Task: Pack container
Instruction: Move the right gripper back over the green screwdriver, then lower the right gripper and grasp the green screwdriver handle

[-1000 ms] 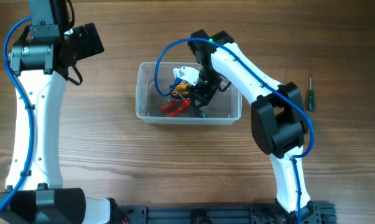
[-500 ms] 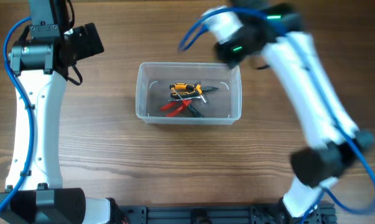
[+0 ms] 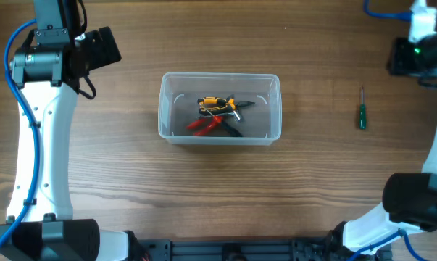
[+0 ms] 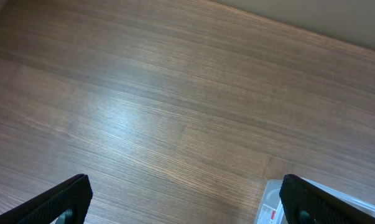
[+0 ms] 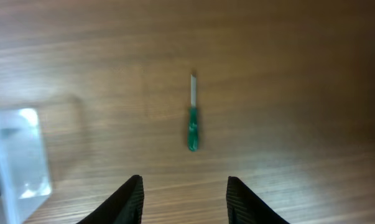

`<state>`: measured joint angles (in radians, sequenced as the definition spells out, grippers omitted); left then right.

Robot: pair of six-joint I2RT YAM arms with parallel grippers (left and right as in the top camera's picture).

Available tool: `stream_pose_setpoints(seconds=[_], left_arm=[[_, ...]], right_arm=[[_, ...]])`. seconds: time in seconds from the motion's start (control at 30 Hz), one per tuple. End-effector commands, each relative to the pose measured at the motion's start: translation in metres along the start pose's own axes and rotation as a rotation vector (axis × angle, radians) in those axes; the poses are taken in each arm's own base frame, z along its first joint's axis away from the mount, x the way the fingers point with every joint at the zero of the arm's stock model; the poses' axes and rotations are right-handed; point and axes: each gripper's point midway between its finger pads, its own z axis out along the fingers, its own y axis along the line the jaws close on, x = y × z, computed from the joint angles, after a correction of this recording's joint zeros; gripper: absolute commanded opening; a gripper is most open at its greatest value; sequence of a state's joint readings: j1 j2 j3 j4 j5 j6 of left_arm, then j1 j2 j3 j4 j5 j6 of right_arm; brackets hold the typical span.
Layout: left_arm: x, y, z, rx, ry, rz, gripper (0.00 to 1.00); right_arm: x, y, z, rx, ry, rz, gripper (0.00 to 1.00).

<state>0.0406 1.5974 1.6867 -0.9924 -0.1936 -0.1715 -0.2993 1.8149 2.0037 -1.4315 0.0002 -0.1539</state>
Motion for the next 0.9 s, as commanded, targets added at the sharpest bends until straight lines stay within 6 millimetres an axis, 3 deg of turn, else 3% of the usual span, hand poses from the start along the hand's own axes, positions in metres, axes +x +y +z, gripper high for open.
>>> stream_pose_setpoints(seconds=[0.0, 0.23, 0.43, 0.67, 0.87], left_arm=[[-0.003, 0.001, -0.005, 0.003, -0.013, -0.025, 1.0], [-0.003, 0.001, -0.005, 0.003, -0.013, -0.025, 1.0], [-0.003, 0.001, -0.005, 0.003, -0.013, -0.025, 1.0], [-0.003, 0.001, -0.005, 0.003, -0.013, -0.025, 1.0], [-0.003, 0.001, -0.005, 0.003, -0.013, -0.025, 1.0]], right_arm=[[0.015, -0.002, 0.037, -0.038, 0.092, 0.016, 0.44], [0.057, 0.001, 0.116, -0.056, 0.249, 0.001, 0.48], [0.087, 0.003, 0.165, -0.06, 0.338, 0.002, 0.48], [0.094, 0.001, 0.192, -0.048, 0.374, -0.001, 0.46], [0.086, -0.008, 0.199, -0.007, 0.344, -0.003, 0.42]])
